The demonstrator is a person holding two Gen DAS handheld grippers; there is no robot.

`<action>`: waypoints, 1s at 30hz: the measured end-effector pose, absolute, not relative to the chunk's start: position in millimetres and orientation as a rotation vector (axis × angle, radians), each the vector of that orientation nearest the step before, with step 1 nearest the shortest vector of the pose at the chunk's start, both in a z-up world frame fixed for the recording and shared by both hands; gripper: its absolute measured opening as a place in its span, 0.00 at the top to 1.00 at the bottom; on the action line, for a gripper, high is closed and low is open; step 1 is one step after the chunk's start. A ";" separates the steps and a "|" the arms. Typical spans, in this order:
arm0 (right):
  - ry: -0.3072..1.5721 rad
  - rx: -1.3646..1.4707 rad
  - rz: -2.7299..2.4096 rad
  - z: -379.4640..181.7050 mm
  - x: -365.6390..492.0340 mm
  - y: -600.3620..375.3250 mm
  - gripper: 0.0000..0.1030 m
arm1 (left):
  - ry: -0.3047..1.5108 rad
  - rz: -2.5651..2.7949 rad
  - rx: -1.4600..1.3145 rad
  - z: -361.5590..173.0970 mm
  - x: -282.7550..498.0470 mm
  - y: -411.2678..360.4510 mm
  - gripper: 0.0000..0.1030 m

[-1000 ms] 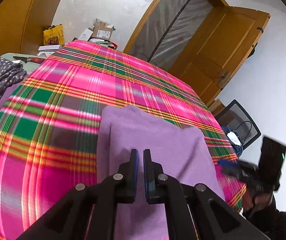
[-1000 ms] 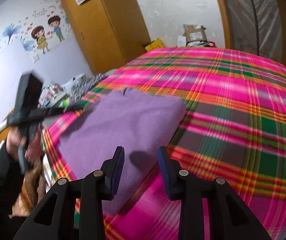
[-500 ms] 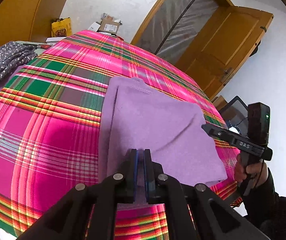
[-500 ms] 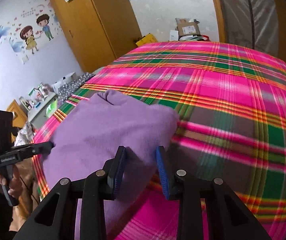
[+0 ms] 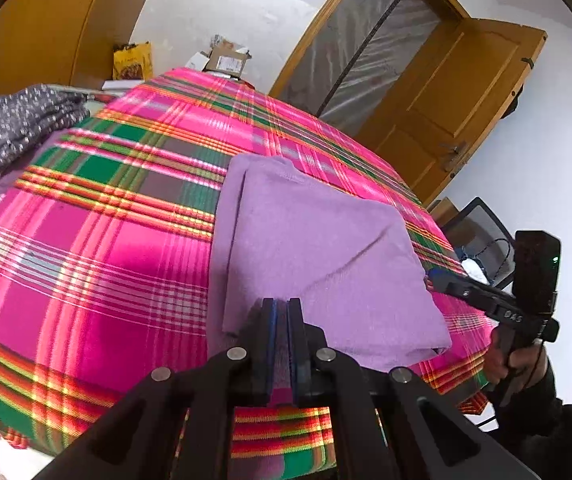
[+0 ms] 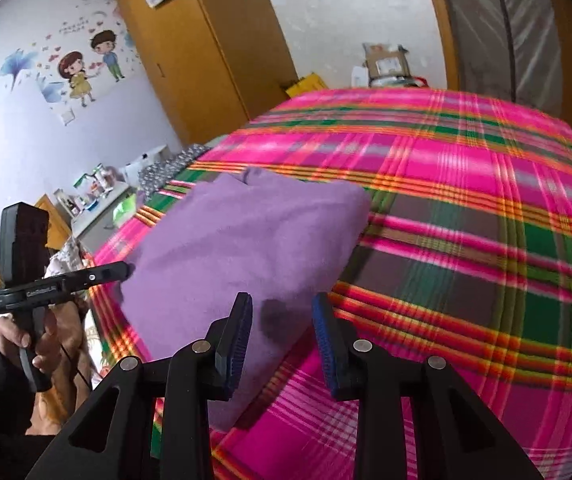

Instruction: Fold clothes

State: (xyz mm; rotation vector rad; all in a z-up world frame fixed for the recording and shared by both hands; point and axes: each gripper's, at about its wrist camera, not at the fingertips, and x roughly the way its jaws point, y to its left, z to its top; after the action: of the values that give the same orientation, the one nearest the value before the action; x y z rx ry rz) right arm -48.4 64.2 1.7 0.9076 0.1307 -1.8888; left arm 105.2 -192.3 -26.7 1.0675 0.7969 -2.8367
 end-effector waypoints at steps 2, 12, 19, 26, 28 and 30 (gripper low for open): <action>0.135 0.908 -1.863 -1.2 -43.6 62.4 0.69 | 0.800 -2.831 1.077 -30.8 104.8 -193.0 0.96; 0.112 0.946 -1.857 -5.2 -42.1 64.1 0.68 | 0.819 -2.859 0.994 -15.6 104.9 -195.2 0.96; 0.104 0.920 -1.838 -0.3 -34.7 63.5 0.68 | 0.851 -2.825 1.033 -28.1 91.6 -204.4 0.95; 0.102 0.964 -1.826 -10.5 -39.1 67.9 0.68 | 0.896 -2.827 1.030 -32.4 94.2 -209.2 0.95; 0.106 0.957 -1.829 -9.2 -39.9 68.8 0.68 | 0.836 -2.838 1.041 -24.3 88.8 -209.6 0.95; 0.110 0.956 -1.828 -9.0 -40.6 68.0 0.68 | 0.784 -2.838 1.047 -17.2 80.2 -213.0 0.95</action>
State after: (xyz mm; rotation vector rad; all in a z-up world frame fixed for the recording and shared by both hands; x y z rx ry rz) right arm -40.6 68.0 -9.0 0.9564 0.1096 -1.8284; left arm 80.2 -213.0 -17.2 1.0466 0.7841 -2.8379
